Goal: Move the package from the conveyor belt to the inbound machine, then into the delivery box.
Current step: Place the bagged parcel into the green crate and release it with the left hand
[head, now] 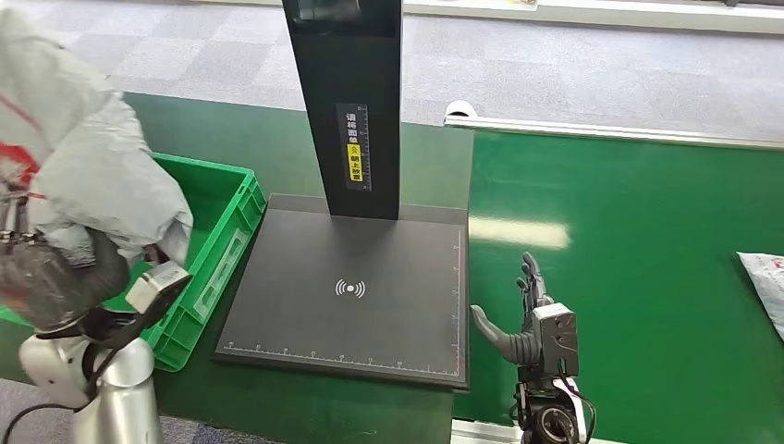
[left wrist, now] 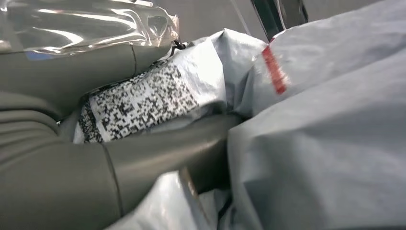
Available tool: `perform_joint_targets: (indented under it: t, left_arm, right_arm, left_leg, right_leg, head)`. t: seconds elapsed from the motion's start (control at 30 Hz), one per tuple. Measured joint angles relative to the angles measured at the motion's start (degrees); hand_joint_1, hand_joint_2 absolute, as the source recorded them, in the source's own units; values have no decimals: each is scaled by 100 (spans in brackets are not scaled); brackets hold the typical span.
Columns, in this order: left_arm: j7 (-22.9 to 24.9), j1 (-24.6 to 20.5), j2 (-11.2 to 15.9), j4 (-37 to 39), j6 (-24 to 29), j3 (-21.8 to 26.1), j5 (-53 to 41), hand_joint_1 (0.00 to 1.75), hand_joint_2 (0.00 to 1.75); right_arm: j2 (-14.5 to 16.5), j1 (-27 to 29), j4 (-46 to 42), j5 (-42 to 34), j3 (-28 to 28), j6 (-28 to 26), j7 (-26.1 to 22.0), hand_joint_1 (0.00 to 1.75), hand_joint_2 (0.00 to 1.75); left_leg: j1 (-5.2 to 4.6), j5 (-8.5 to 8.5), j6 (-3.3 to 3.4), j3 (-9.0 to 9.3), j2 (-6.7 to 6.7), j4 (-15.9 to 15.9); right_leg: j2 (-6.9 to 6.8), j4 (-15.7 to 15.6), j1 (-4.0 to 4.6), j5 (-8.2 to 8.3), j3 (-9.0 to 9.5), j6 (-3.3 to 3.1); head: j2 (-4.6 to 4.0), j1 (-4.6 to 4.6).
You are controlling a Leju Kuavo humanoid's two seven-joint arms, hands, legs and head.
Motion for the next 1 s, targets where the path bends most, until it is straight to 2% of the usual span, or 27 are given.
perform_joint_targets:
  t: [0.23,0.3,0.33,0.37,0.4,0.5,0.53,0.57,0.6,0.63,0.7,0.77,0.9,1.0]
  left_arm:
    - [19,-70,-1,-421,0,716,-668,175,0]
    - [237,-77,-6,-413,0,845,-1166,175,0]
    - [520,-77,31,-335,-1,880,-1532,175,0]
    - [941,-71,98,-194,-3,873,-1855,175,0]
    - [1577,-65,253,62,-8,781,-2086,175,0]
    - [4204,-48,934,1132,-208,123,-2260,175,0]
    - [4880,-46,1100,1446,-347,-87,-2259,175,0]
    - [5256,-43,1219,1717,-500,-242,-2255,175,0]
    - [5331,-38,1297,1950,-661,-347,-2248,175,0]
    - [5212,-34,1373,2156,-818,-426,-2241,175,0]
    - [4758,-22,1482,2478,-1116,-555,-2235,175,0]
    - [4532,3,1545,2690,-1490,-679,-2246,175,0]
    - [4348,79,1626,2876,-2314,-901,-2260,175,0]
    - [4313,78,1664,2906,-2493,-997,-2261,175,0]
  right_arm:
    - [-59,53,-105,45,7,68,16,0,175]
    - [-67,73,-142,89,5,55,39,0,175]
    - [-69,88,-173,119,4,46,62,0,175]
    - [-70,108,-211,149,2,39,85,0,175]
    - [-70,132,-256,179,-2,41,103,0,175]
    - [-71,192,-389,292,-57,124,136,0,175]
    - [-69,197,-422,335,-84,167,152,0,175]
    - [-66,195,-447,374,-110,207,172,0,175]
    - [-60,191,-467,407,-132,243,187,0,175]
    - [-52,187,-480,436,-154,269,198,0,175]
    - [-36,184,-500,477,-198,315,214,0,175]
    - [-23,186,-521,511,-243,369,214,0,175]
    - [-3,183,-538,577,-334,477,174,0,175]
    - [21,174,-538,609,-374,508,166,0,175]
  left_leg:
    - [-3,0,0,1,-2,1]
    - [-3,0,0,3,-3,2]
    - [-3,0,0,5,-4,2]
    - [-3,0,0,6,-3,2]
    - [-3,0,0,8,0,2]
    - [2,1,-1,10,10,0]
    - [3,2,-2,9,10,0]
    - [4,3,-4,9,11,-1]
    - [5,4,-5,8,12,-1]
    - [4,4,-6,7,13,-1]
    - [1,4,-5,4,12,0]
    - [-4,3,-5,3,13,0]
    - [-7,0,-4,3,12,1]
    - [-7,0,-4,6,9,0]
  right_leg:
    - [0,-1,-3,0,2,1]
    - [-1,-2,-4,1,3,1]
    - [-2,-2,-5,1,2,1]
    - [-1,-2,-4,1,0,0]
    - [1,-3,-4,2,-1,-1]
    - [11,0,2,4,-2,-4]
    - [11,2,4,4,-1,-4]
    - [12,3,4,4,0,-5]
    - [12,5,5,4,0,-5]
    - [12,5,4,4,0,-5]
    - [12,5,1,3,0,-4]
    - [12,4,-4,3,0,-4]
    - [11,2,-7,3,0,-2]
    - [10,1,-8,3,2,-2]
  head:
    - [0,2]
    - [0,2]
    - [0,2]
    - [0,3]
    - [0,3]
    - [0,-1]
    - [-1,0]
    - [-1,1]
    - [-1,2]
    - [-1,3]
    - [0,4]
    - [0,4]
    - [0,2]
    - [-1,2]
